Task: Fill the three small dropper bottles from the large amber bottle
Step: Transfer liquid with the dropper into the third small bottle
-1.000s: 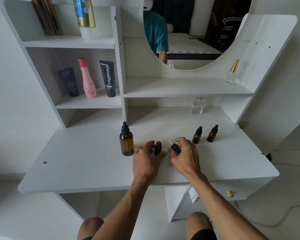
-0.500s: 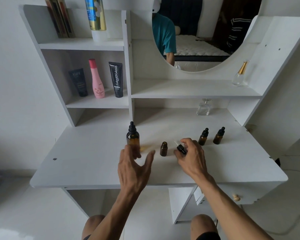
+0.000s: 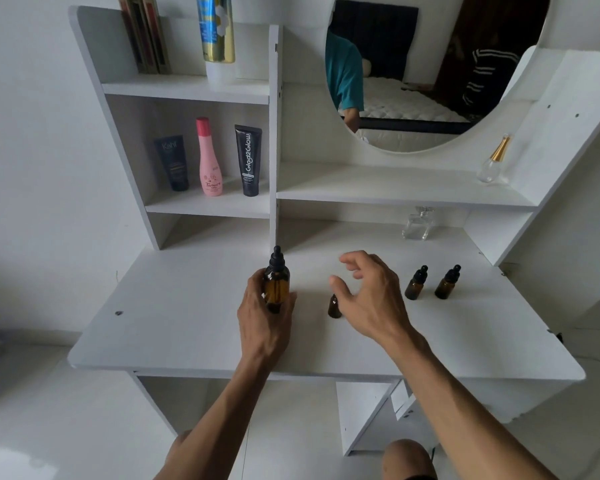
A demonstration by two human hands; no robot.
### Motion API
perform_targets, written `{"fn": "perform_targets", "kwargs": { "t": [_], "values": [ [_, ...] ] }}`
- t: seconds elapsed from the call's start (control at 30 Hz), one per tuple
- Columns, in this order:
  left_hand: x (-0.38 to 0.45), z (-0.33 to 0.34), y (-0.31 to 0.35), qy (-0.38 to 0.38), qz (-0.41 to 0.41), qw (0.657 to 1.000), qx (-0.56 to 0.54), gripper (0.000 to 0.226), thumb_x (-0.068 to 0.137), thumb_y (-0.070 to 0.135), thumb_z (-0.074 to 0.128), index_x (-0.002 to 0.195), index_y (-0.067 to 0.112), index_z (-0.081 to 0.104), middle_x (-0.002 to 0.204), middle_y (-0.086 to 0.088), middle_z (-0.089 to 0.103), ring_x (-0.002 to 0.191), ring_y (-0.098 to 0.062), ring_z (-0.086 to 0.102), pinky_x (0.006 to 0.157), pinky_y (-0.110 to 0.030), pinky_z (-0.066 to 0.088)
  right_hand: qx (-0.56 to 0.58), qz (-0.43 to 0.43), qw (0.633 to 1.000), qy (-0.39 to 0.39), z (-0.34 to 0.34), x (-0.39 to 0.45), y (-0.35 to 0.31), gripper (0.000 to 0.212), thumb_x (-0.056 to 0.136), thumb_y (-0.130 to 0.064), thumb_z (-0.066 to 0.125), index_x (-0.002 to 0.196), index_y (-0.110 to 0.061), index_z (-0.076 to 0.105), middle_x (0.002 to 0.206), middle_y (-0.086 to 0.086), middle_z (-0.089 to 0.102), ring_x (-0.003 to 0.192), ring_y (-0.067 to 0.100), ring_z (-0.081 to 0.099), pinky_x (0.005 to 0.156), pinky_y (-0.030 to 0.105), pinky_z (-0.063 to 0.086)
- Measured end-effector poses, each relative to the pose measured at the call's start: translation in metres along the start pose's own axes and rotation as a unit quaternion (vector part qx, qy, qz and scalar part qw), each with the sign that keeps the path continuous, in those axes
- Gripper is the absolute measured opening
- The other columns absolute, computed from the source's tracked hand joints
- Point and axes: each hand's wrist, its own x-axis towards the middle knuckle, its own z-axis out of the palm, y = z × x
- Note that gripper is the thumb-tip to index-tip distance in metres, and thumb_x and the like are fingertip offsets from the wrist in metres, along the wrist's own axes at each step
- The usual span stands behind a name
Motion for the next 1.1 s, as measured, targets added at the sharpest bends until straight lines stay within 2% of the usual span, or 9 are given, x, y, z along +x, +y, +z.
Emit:
{"fn": "perform_targets", "kwargs": {
  "t": [0.13,0.33,0.53,0.67,0.77,0.83,0.9,0.97,1.1],
  "values": [
    [0.000,0.001,-0.002,0.000,0.002,1.000,-0.024,0.047,0.088,0.028,0.074,0.128,0.028,0.050,0.106,0.015,0.061,0.092,-0.012,0.062,0.077,-0.022,0.048,0.037,-0.028,0.997,-0.054,0.003,0.017,-0.042,0.035,0.090,-0.031,0.072,0.121,-0.016,0.065,0.109,0.000,0.069,0.088,0.009,0.059,0.075,0.013,0.044],
    [-0.001,0.000,-0.002,-0.008,-0.004,1.000,-0.029,0.050,0.091,0.032,0.071,0.135,0.029,0.047,0.111,0.018,0.057,0.096,-0.010,0.062,0.072,-0.006,0.041,0.021,-0.035,0.991,-0.128,0.015,0.040,-0.073,0.048,0.086,-0.039,0.075,0.128,-0.017,0.064,0.113,0.003,0.071,0.096,0.016,0.066,0.087,0.028,0.055],
    [-0.001,0.001,-0.004,-0.018,-0.011,0.999,-0.032,0.053,0.092,0.034,0.069,0.138,0.030,0.044,0.119,0.013,0.060,0.100,-0.010,0.063,0.085,-0.025,0.052,-0.057,-0.042,0.984,-0.162,0.024,0.057,-0.085,0.035,0.079,-0.045,0.080,0.092,-0.013,0.073,0.088,0.002,0.072,0.081,0.021,0.065,0.073,0.036,0.057],
    [0.000,0.001,-0.006,-0.019,-0.014,0.999,-0.043,0.048,0.091,0.029,0.070,0.133,0.033,0.047,0.117,0.015,0.061,0.098,-0.008,0.062,0.085,-0.026,0.051,-0.088,-0.058,0.977,-0.187,0.022,0.064,-0.091,0.027,0.082,-0.033,0.081,0.094,-0.010,0.074,0.091,0.005,0.073,0.082,0.022,0.064,0.068,0.031,0.050],
    [0.001,0.001,-0.007,-0.021,-0.016,0.999,-0.047,0.047,0.090,0.030,0.070,0.131,0.033,0.048,0.115,0.010,0.063,0.096,-0.013,0.064,0.085,-0.030,0.054,-0.086,-0.065,0.969,-0.221,0.019,0.069,-0.093,0.019,0.084,-0.022,0.079,0.100,-0.012,0.075,0.096,0.003,0.072,0.089,0.020,0.063,0.073,0.027,0.049],
    [0.001,0.001,-0.007,-0.024,-0.014,0.999,-0.045,0.047,0.091,0.030,0.070,0.132,0.032,0.048,0.115,0.010,0.062,0.096,-0.013,0.063,0.083,-0.026,0.052,-0.077,-0.065,0.967,-0.233,0.018,0.071,-0.092,0.021,0.084,-0.017,0.078,0.104,-0.015,0.075,0.100,0.003,0.073,0.092,0.017,0.063,0.078,0.028,0.053],
    [0.001,0.000,-0.006,-0.025,-0.014,0.999,-0.045,0.047,0.091,0.030,0.070,0.133,0.031,0.047,0.114,0.012,0.060,0.096,-0.010,0.061,0.080,-0.019,0.048,-0.063,-0.061,0.968,-0.234,0.018,0.070,-0.092,0.029,0.081,-0.020,0.081,0.109,-0.016,0.073,0.101,0.002,0.072,0.091,0.016,0.065,0.083,0.030,0.057],
    [0.000,0.000,-0.007,-0.025,-0.015,0.999,-0.046,0.048,0.092,0.030,0.069,0.134,0.029,0.047,0.117,0.010,0.061,0.099,-0.010,0.061,0.083,-0.021,0.050,-0.038,-0.041,0.974,-0.220,0.018,0.065,-0.090,0.038,0.077,-0.028,0.085,0.110,-0.014,0.070,0.097,-0.001,0.068,0.090,0.017,0.066,0.081,0.031,0.057],
    [0.001,0.001,-0.008,-0.026,-0.017,0.998,-0.055,0.050,0.091,0.033,0.069,0.135,0.033,0.046,0.120,0.010,0.063,0.102,-0.011,0.063,0.090,-0.031,0.054,0.016,-0.003,0.988,-0.156,0.027,0.056,-0.080,0.026,0.080,-0.031,0.083,0.094,-0.013,0.072,0.082,-0.002,0.074,0.078,0.016,0.070,0.071,0.025,0.056]
  ]
}}
